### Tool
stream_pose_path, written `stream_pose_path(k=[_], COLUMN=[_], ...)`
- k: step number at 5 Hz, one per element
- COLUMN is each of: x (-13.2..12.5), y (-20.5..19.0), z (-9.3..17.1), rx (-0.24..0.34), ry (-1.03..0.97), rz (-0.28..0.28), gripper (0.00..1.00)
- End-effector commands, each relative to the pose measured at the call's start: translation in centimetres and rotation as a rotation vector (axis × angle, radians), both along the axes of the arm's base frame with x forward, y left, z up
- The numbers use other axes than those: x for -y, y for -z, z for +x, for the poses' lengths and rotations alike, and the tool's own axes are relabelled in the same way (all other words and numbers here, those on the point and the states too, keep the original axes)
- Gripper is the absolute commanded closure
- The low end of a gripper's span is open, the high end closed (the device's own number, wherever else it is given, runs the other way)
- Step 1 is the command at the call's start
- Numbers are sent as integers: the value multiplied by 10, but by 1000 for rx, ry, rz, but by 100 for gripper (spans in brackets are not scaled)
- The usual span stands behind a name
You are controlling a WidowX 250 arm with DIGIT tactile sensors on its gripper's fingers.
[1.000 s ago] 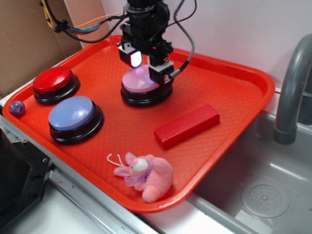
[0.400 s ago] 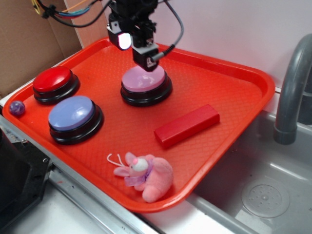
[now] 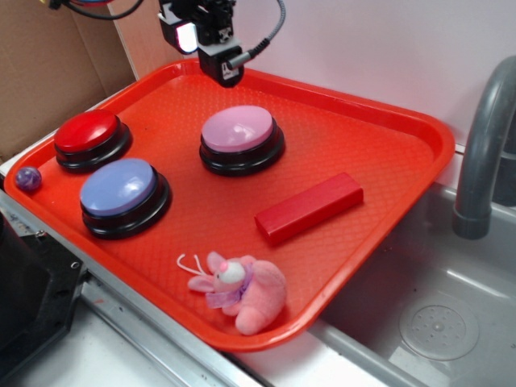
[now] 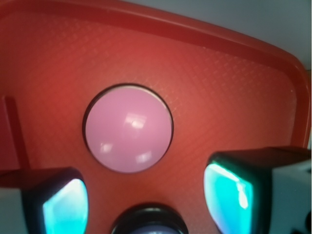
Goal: Push the pink button.
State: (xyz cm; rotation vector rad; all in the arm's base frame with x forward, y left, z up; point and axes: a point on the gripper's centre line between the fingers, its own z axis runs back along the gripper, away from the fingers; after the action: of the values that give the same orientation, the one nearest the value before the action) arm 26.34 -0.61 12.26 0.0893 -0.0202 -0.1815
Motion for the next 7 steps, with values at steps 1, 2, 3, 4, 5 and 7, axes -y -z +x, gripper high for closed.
stream_pose_path(k=[1,2,3,4,5,7], x=[-5,-2,-1,-1,0,8], y=[-43,-54,-63,-68,-72,-81], z=[-3,-10,-16,-20,-22,-29], rx=[85,81,82,86,86,82], ry=[55,33,32,18,20,15], rz=[-17,-10,-2,-5,-6,-2], gripper=[0,0,0,0,0,0])
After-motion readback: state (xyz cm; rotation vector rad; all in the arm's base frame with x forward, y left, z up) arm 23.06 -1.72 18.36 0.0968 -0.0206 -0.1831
